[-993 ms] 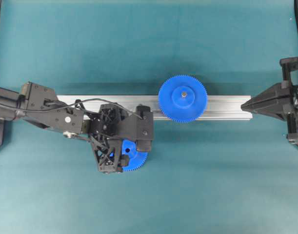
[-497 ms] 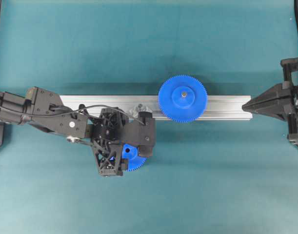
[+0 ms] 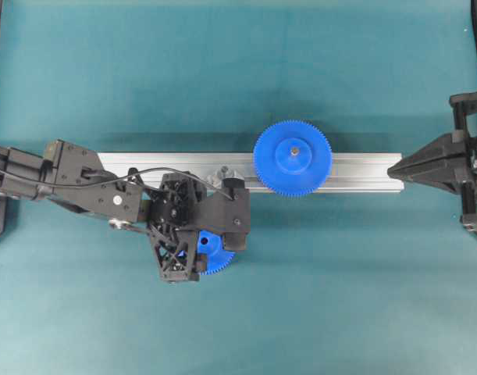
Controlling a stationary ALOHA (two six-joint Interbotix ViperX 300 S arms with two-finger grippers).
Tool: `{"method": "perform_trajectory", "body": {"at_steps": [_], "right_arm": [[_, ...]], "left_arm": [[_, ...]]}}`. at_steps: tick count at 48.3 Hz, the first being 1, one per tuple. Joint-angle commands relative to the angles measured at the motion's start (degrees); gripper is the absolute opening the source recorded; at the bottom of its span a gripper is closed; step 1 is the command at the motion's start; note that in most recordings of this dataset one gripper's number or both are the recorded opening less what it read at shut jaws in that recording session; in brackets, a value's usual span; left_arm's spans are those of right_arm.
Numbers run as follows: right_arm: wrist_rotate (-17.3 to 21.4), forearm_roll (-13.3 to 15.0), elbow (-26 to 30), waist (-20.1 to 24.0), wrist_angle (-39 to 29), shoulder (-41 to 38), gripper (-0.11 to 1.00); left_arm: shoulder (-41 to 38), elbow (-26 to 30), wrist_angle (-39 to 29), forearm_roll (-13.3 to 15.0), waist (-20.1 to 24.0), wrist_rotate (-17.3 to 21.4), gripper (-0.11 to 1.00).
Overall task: Find the location of the shaft and insert the small gear.
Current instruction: 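Close the left gripper on the small blue gear's hub and lift it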
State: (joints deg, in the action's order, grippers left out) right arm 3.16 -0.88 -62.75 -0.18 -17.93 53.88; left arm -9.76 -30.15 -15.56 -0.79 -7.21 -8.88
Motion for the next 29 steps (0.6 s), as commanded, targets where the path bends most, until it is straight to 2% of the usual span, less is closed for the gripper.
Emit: {"method": "perform_trajectory", "body": {"at_steps": [1, 11, 18, 29], "right_arm": [[0.44, 0.0, 0.53, -0.09, 0.26, -0.26, 0.02], [0.44, 0.0, 0.53, 0.0, 0.26, -0.26, 0.02], [0.44, 0.0, 0.53, 0.0, 0.26, -0.18, 0.02], [0.44, 0.0, 0.35, 0.0, 0.26, 0.7, 0.02]], "left_arm": [[0.09, 0.62, -0.09, -0.09, -0.26, -0.44, 0.92], [0.18, 0.53, -0.09, -0.09, -0.26, -1.14, 0.85], [0.35, 0.53, -1.14, -0.09, -0.26, -1.05, 0.65], [1.05, 1.23, -3.96, -0.09, -0.26, -0.53, 0.65]]}}
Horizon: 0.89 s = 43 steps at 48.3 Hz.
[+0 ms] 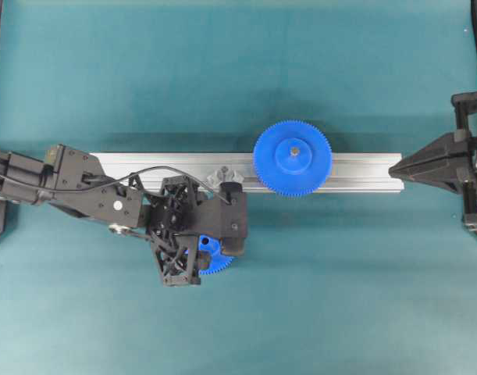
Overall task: Find the location of the shaft and insert the small gear.
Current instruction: 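Close the left gripper on the small blue gear's hub and lift it, then carry the small gear with the left gripper over the empty left shaft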
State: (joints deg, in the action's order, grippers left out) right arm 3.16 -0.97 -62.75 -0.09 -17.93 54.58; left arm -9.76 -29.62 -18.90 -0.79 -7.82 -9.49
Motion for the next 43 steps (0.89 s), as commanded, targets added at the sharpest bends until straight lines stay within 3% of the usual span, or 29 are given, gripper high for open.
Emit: {"method": "perform_trajectory", "body": {"at_steps": [1, 20, 28, 43], "right_arm": [[0.44, 0.09, 0.35, -0.09, 0.26, 0.09, 0.02], [0.44, 0.09, -0.35, -0.09, 0.26, 1.32, 0.02], [0.44, 0.09, -0.53, -0.18, 0.26, 1.85, 0.02], [0.44, 0.09, -0.79, -0.18, 0.26, 2.46, 0.02]], "left_arm": [[1.14, 0.88, -0.88, -0.09, 0.35, 0.18, 0.65], [8.96, 2.2, -4.48, -0.44, 0.7, 0.35, 0.65], [13.62, 2.2, -5.36, -0.44, 2.9, 0.62, 0.65], [17.58, 3.34, -6.68, -0.44, 9.49, 11.16, 0.65]]}}
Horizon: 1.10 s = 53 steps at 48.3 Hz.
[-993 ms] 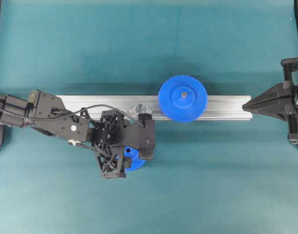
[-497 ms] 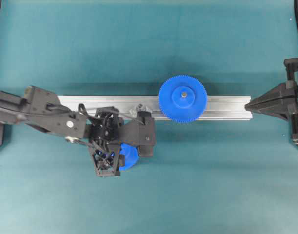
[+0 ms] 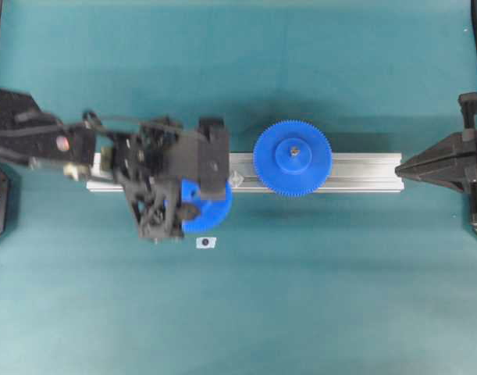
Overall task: Find the location of the shaft and insert the small gear.
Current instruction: 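Carry the small gear with the left gripper over the empty left shaft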
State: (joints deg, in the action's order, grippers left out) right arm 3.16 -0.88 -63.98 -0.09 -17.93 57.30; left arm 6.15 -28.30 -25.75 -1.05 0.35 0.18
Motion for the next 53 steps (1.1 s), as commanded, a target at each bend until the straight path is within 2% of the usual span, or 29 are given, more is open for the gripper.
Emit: {"method": "perform_trajectory", "body": {"at_steps": [1, 14, 31, 53], "right_arm": [[0.44, 0.0, 0.44, -0.09, 0.35, -0.26, 0.02], [0.44, 0.0, 0.0, -0.09, 0.35, 0.7, 0.02], [0.53, 0.0, -1.05, -0.26, 0.26, 3.25, 0.02], [0.53, 0.0, -1.23, -1.05, 0.26, 3.52, 0.02]], "left_arm": [[1.67, 2.2, 0.18, -0.18, 1.76, 2.02, 0.65], [-2.99, 4.75, 2.02, -0.18, 4.31, 4.57, 0.65], [-8.26, 6.59, 3.16, -0.18, 4.31, 4.66, 0.65], [-9.32, 6.68, 2.9, -0.26, 4.31, 4.57, 0.65]]}}
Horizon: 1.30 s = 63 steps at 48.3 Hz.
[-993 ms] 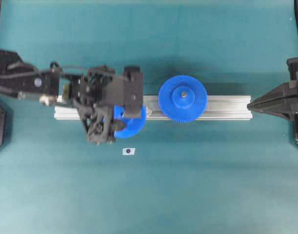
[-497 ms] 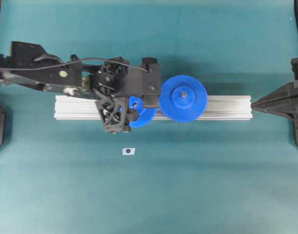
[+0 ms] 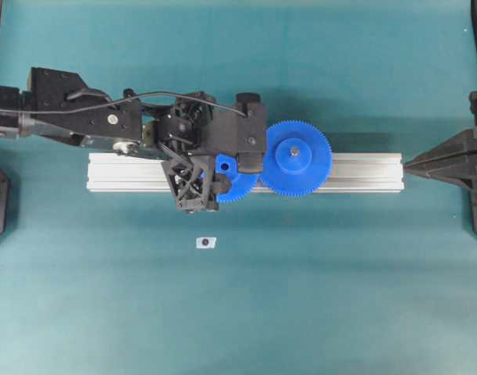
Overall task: Find the location of the shaft and insert the small gear.
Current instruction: 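Carry the small gear with the left gripper over the empty left shaft, then lower the small gear onto the shaft, meshing it with the large gear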
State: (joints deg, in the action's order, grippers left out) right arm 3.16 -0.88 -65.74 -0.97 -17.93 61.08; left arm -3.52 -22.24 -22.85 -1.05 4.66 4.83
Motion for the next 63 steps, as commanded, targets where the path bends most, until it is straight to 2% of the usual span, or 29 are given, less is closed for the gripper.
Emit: {"method": "perform_trajectory", "body": {"at_steps": [1, 47, 56, 63], "right_arm": [[0.53, 0.0, 0.53, -0.18, 0.26, -0.26, 0.02], [0.53, 0.0, 0.18, -0.18, 0.26, -0.26, 0.02], [0.53, 0.0, 0.09, -0.18, 0.26, -0.26, 0.02], [0.53, 0.0, 0.09, -0.18, 0.26, -0.26, 0.02]], "left_arm": [[0.35, 0.7, -0.18, -0.18, -0.09, -0.09, 0.65], [0.35, 1.85, -3.34, -0.18, 0.0, -0.44, 0.65], [0.18, 2.46, -5.36, -0.18, 0.0, -0.7, 0.87], [-0.44, 3.78, -7.03, -0.18, 0.0, -0.62, 0.88]]}}
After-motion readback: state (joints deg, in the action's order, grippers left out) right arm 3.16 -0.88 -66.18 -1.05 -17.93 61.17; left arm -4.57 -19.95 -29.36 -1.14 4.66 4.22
